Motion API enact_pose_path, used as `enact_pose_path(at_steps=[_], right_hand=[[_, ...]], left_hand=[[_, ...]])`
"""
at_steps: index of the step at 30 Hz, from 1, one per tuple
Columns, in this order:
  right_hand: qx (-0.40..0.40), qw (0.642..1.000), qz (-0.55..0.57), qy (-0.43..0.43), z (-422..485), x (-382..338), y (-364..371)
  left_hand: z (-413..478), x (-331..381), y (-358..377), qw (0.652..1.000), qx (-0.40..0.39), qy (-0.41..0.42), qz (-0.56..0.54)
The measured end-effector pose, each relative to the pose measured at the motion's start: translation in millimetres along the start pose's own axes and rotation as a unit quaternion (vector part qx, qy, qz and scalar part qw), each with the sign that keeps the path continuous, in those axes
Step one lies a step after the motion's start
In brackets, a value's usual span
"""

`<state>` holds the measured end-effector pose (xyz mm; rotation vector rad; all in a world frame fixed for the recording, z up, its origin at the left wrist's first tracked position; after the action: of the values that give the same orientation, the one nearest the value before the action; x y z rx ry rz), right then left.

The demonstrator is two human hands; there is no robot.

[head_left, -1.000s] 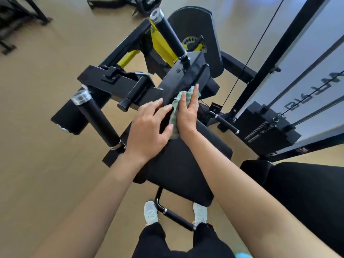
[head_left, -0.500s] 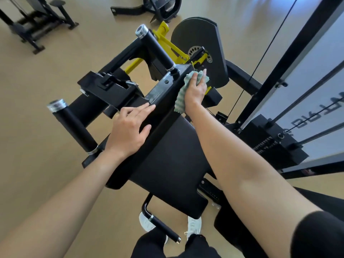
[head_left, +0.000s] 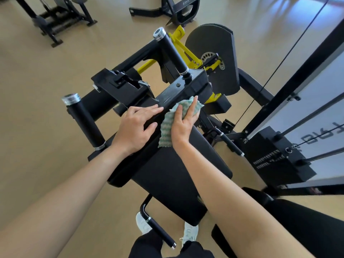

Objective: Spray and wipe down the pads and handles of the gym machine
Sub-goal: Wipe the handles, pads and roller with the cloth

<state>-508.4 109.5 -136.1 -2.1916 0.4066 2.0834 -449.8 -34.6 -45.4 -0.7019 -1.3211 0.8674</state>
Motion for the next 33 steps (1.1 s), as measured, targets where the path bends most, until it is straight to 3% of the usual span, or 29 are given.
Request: enact_pose_path(at_steps=[10,16,21,33], right_hand=[[0.067,0.997,-0.024,0.02,102,-12,-31],[0.037,0.999,-0.01,-0.008,40,-9,-13],[-0.015,1.0,0.006,0.019,-30,11,8],[-0.085,0.995,0.04,0.03,-107,4,24]], left_hand=[[0,-1,0,1.0,0.007,-0.008,-0.002],[3,-7,1,0.999,-0.014,-0.023,-0.047],[5,-10,-2,0.996,-0.019,-0.035,-0.077],[4,-7,-8,0.999,-0.025,-0.023,-0.041]])
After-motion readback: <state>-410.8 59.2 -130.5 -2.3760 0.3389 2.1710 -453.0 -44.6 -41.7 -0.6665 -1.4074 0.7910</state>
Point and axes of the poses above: each hand's wrist, its own z-axis towards the middle knuckle, its own y-axis out of the palm, x = y × z, the point moved 6 cm from there along z, towards the middle knuckle, and after that the axes turned 6 degrees about -y, right-handed, at the moved point
